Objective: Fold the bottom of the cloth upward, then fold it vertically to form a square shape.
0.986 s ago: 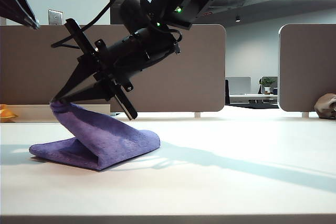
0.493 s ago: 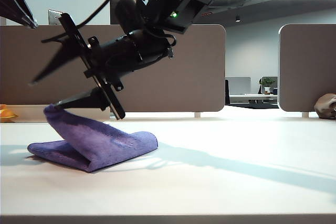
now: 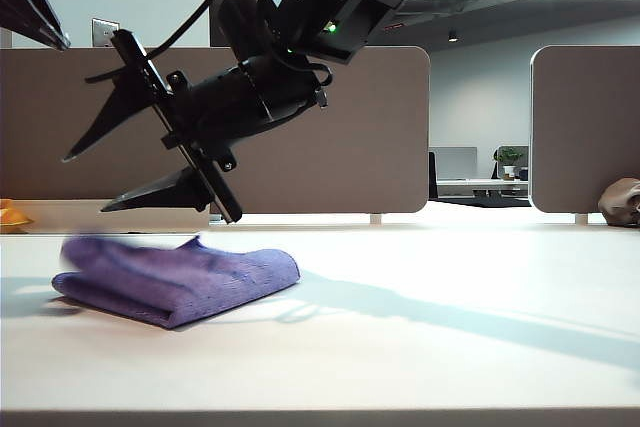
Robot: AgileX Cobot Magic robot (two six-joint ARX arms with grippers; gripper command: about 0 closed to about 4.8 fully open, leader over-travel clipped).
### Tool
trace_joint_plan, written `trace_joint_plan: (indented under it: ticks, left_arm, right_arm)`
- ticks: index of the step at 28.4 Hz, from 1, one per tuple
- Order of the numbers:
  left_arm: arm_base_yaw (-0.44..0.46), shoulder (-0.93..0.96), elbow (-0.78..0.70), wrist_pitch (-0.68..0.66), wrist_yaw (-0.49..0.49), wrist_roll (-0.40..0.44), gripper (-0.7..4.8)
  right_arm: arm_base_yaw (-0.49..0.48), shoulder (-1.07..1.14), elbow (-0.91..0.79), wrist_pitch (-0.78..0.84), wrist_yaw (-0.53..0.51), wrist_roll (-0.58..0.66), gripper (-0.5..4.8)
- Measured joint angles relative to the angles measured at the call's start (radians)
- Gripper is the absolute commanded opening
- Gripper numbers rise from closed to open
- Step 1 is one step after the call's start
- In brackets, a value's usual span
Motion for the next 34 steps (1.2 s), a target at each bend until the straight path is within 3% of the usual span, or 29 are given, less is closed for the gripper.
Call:
trace_joint_plan:
  ticks: [9, 13, 18, 24, 34]
  left_arm:
    - [0.0, -0.027, 0.0, 0.0, 0.0, 0.0, -0.06]
    - [0.0, -0.035, 0.0, -0.003, 0.0, 0.0, -0.06]
    - [0.0, -0.039, 0.0, -0.008, 0.0, 0.0, -0.06]
    - [0.0, -0.048, 0.0, -0.019, 0.0, 0.001, -0.06]
    - [0.0, -0.099, 0.0, -0.053, 0.0, 0.001, -0.06]
  right_arm:
    - [-0.002, 0.0, 0.003, 0.018, 0.083, -0.021, 2.56]
    - [-0.014, 0.0, 0.059, -0.102, 0.134, -0.032, 2.56]
    - [-0.018, 0.002, 0.062, -0.297, 0.185, -0.14, 2.57]
    - [-0.015, 0.001, 0.062, -0.358, 0.197, -0.146, 2.57]
    - [-0.027, 0.001, 0.062, -0.401, 0.309, -0.16, 2.57]
